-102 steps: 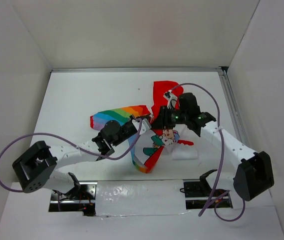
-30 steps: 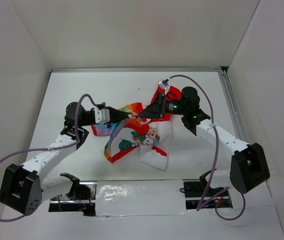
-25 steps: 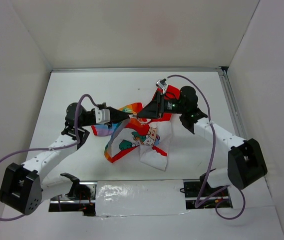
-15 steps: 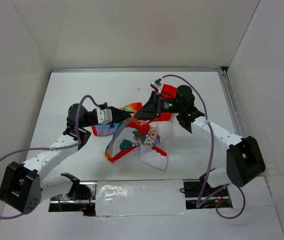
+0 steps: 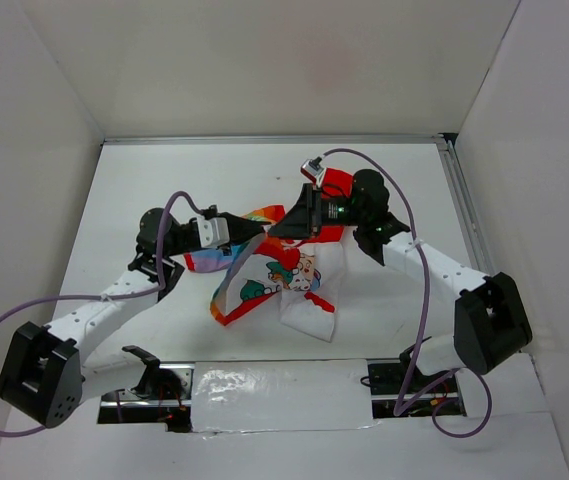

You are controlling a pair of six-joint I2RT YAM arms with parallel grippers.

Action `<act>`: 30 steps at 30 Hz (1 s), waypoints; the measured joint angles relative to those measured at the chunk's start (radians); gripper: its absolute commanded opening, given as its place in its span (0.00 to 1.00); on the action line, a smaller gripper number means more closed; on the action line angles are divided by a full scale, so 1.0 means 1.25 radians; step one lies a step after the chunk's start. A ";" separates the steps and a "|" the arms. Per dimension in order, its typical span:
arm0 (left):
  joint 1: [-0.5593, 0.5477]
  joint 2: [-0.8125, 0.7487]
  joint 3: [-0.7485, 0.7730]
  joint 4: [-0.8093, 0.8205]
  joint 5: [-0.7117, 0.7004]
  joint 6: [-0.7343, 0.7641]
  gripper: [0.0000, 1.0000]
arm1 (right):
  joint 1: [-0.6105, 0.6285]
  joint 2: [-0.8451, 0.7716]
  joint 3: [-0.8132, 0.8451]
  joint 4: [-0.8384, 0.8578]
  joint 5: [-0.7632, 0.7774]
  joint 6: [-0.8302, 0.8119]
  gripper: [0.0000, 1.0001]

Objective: Zip up the jacket

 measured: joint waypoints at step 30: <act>0.001 -0.028 -0.008 -0.137 -0.041 0.043 0.00 | 0.091 -0.110 0.089 -0.468 0.428 -0.468 0.00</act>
